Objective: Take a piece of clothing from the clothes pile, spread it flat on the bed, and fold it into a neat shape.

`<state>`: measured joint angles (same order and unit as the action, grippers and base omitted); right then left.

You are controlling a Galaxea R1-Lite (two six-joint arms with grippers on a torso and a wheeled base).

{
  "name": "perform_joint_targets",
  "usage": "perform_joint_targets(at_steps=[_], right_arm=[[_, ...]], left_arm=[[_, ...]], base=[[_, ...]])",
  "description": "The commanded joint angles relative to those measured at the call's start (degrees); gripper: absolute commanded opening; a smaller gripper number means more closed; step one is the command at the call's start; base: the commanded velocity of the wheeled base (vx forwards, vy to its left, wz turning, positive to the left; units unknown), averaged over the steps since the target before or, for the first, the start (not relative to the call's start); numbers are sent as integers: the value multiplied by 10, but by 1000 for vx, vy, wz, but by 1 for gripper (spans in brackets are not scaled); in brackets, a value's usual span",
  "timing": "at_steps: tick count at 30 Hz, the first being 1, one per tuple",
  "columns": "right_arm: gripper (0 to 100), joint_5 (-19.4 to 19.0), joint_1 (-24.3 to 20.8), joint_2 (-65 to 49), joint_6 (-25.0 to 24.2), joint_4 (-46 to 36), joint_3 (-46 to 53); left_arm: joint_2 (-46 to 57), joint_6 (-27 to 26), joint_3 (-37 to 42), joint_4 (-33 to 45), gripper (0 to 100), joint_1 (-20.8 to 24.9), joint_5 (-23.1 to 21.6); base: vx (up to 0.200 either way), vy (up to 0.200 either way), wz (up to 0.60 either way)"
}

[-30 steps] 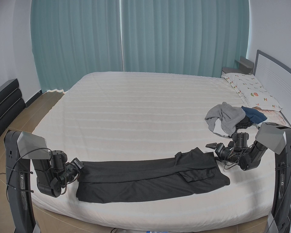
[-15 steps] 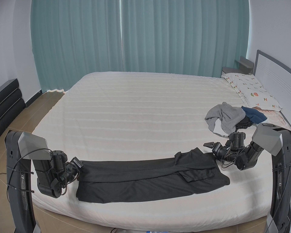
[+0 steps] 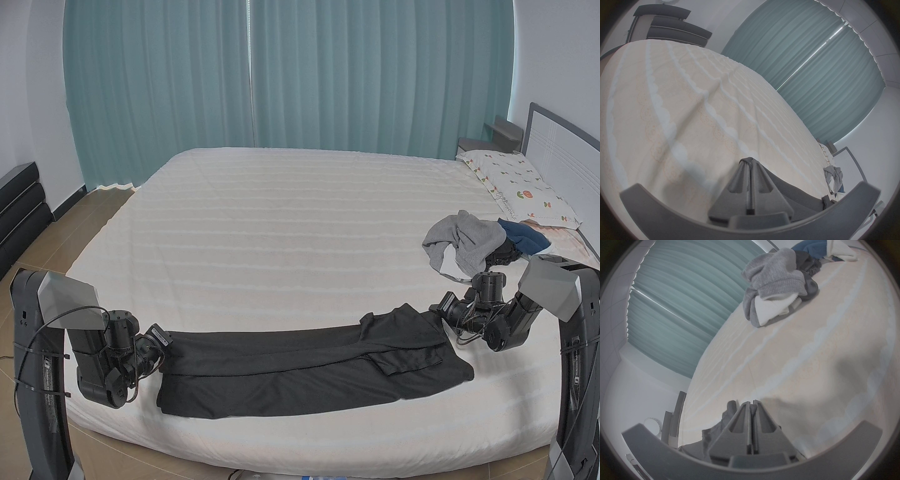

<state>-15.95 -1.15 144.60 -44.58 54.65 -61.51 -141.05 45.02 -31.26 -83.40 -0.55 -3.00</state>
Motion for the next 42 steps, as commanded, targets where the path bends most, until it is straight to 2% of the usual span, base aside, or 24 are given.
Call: perform_joint_targets(at_steps=[1, 14, 15, 17, 18, 25, 28, 36, 37, 38, 39, 42], right_arm=[[0, 0, 4, 2, 0, 29, 3], [0, -1, 4, 9, 0, 28, -4], [100, 0, 4, 12, 0, 29, -4], [100, -1, 3, 11, 1, 33, 1], [100, -1, 2, 8, 1, 34, 3], [100, 10, 3, -86, -30, 27, 36], [100, 13, -4, -127, -44, 25, 54], [100, 12, -31, -177, -53, 16, 156], [100, 12, -47, -187, -82, 19, 197], [100, 13, -52, -189, -90, 19, 204], [100, 14, -65, -194, -124, 21, 222], [100, 16, -93, -203, -157, 20, 254]], left_arm=[[-1, 1, 1, 0, 0, -1, 0], [-1, 1, 3, 0, 0, -1, 0], [0, 2, 5, 0, 0, -1, 0], [1, 2, 7, 0, 0, -1, -1], [1, 2, 7, 0, 100, -1, -1], [8, 4, 6, 0, 100, -9, 0], [41, 4, 12, 2, 100, -20, -1], [95, 22, 88, 0, 100, -21, -2], [111, 44, 115, 0, 100, -21, -3], [115, 51, 121, 0, 100, -21, -4], [123, 75, 142, -1, 100, -17, -7], [130, 107, 175, -3, 100, -8, -8]], base=[[0, 0, 0], [0, 0, 0], [0, 0, 0], [0, 0, 0], [0, 0, 0], [0, 0, 0], [0, 0, 0], [0, 0, 0], [0, 0, 0], [0, 0, 0], [-200, 0, 0], [-200, 0, 0]])
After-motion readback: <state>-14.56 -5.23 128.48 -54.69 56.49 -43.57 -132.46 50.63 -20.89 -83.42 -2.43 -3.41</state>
